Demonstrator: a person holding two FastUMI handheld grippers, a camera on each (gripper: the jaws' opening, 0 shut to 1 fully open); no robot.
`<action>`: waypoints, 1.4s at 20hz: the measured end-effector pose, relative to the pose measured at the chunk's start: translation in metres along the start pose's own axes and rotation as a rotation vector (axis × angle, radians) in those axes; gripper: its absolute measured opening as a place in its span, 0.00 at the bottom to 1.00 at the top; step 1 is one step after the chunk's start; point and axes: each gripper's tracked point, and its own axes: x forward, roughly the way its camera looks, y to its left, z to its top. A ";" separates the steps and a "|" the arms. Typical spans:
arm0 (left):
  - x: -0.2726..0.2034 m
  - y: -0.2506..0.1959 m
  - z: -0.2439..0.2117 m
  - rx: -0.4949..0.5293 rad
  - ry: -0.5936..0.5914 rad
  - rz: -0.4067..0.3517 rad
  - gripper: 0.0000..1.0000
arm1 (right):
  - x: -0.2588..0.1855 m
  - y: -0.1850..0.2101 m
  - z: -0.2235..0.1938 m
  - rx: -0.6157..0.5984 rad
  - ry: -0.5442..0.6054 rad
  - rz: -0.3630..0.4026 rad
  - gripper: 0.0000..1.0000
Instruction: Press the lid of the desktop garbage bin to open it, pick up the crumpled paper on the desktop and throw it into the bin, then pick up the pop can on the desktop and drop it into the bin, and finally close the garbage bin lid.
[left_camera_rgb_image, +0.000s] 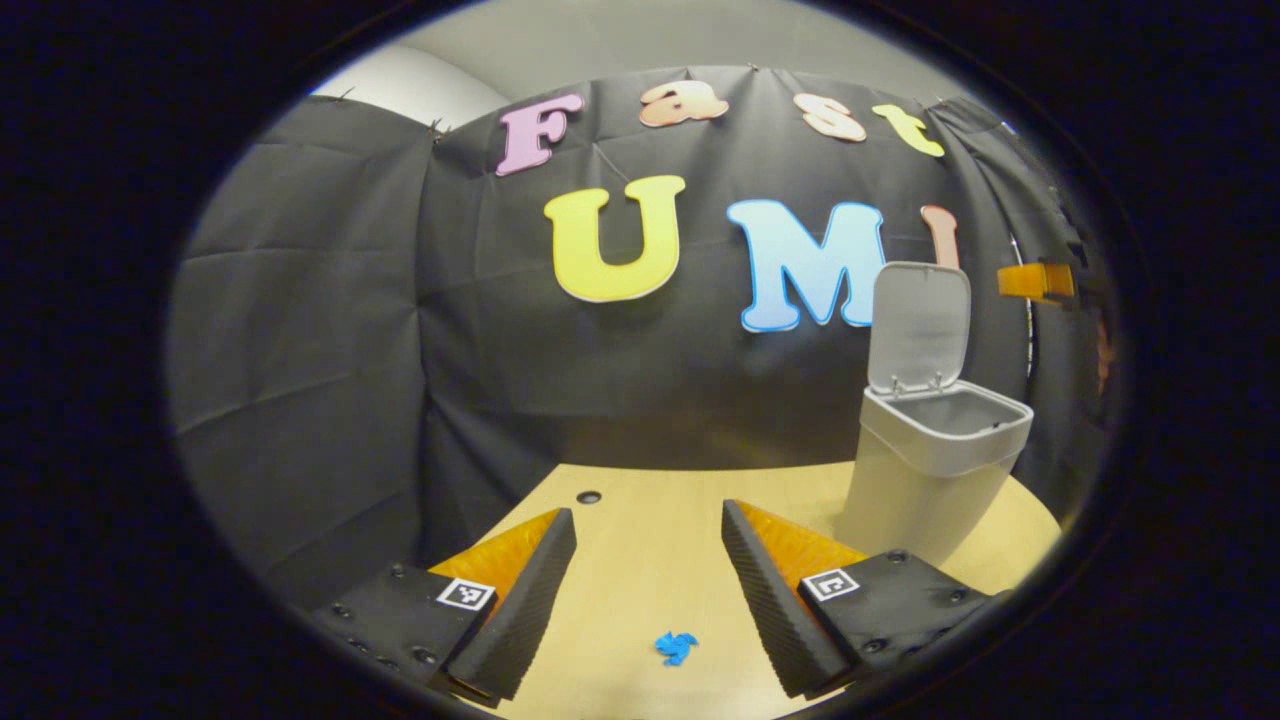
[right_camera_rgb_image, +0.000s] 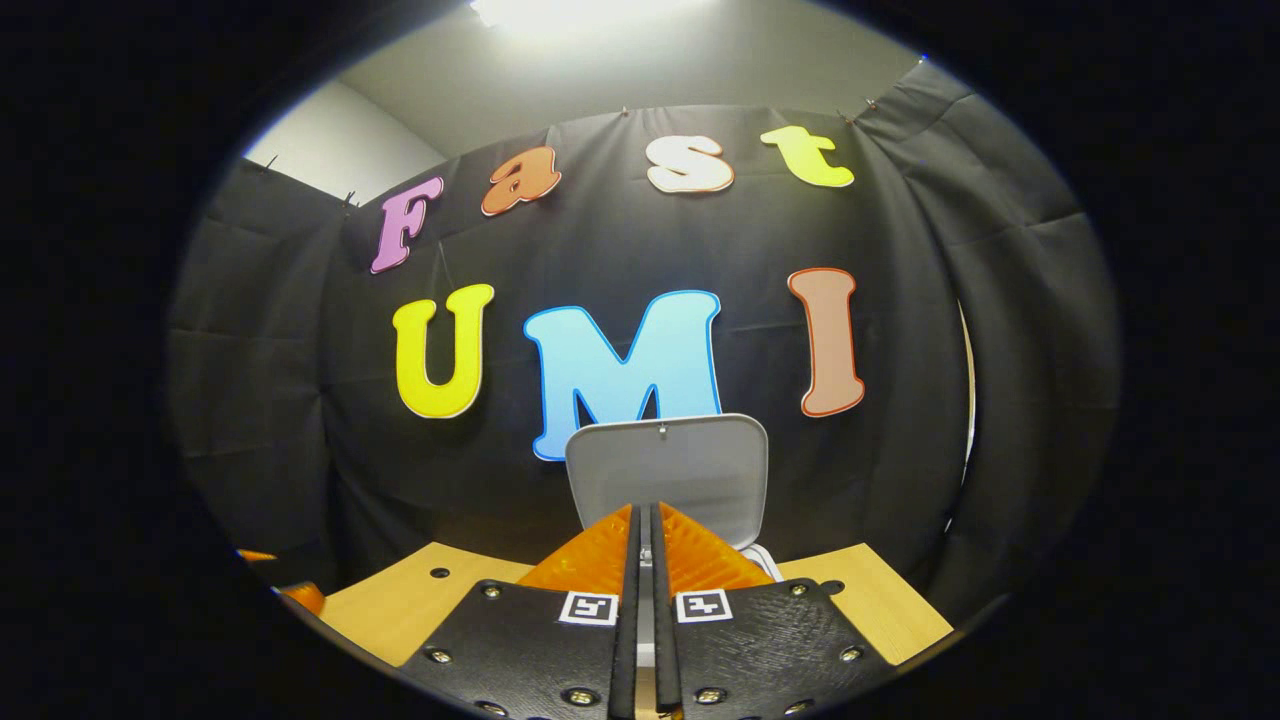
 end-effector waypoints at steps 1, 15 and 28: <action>0.004 0.002 -0.017 -0.011 0.022 -0.002 0.96 | -0.004 0.000 0.005 0.003 -0.001 0.002 0.07; 0.052 -0.007 -0.215 -0.025 0.313 -0.064 0.96 | -0.030 -0.010 0.025 -0.134 0.048 -0.077 0.07; 0.095 -0.031 -0.294 -0.025 0.474 -0.088 0.91 | -0.034 -0.023 0.020 -0.147 0.091 -0.134 0.07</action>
